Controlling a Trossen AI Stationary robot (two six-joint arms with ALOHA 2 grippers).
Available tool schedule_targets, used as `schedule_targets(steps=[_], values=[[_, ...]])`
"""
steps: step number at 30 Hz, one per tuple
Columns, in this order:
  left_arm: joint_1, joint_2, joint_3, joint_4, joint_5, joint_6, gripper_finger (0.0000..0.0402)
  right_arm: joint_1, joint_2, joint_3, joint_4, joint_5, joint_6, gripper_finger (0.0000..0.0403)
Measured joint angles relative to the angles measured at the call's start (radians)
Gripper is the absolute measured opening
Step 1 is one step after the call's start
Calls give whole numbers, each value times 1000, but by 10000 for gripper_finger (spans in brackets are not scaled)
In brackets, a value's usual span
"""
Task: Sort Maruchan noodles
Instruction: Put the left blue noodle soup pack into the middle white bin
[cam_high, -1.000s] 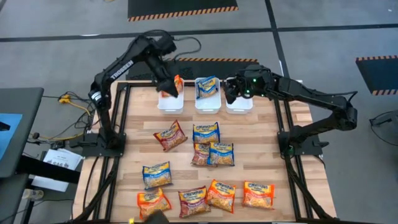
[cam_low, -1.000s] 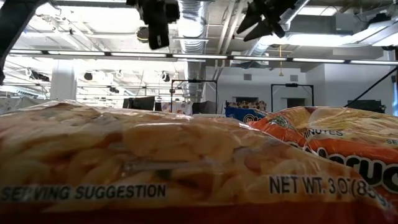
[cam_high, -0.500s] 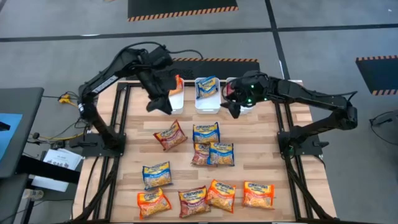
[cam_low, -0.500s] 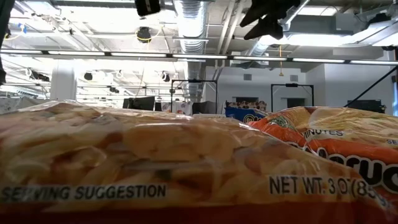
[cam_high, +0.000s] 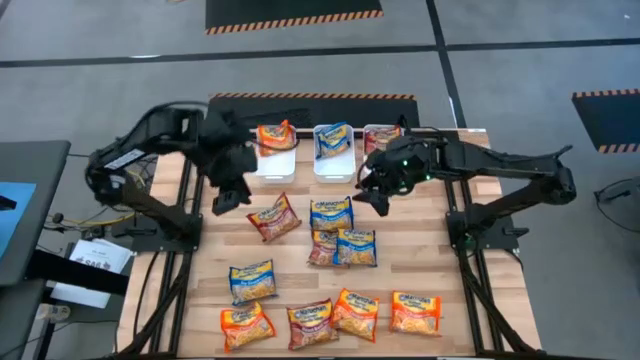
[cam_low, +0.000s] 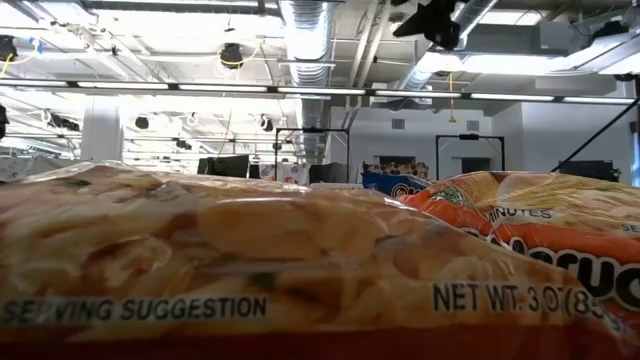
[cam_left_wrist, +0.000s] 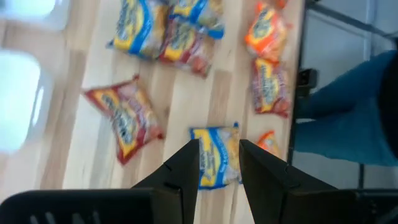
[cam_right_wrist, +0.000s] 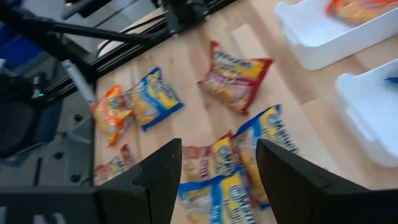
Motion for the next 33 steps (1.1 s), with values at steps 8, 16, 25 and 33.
schedule_targets(steps=[8, 16, 25, 33], values=[[-115, -223, -409, 261, 6, -245, 98, 119, 3, 0, 14, 3, 154, 233], [-232, -379, -754, 642, 54, -471, 98, 212, 4, 0, 112, 69, 319, 233], [-357, -397, -943, 755, 57, -559, 98, 345, 5, 0, 202, 222, 440, 233], [-370, -396, -1013, 757, 134, -578, 103, 413, 73, -2, 300, 298, 459, 233]])
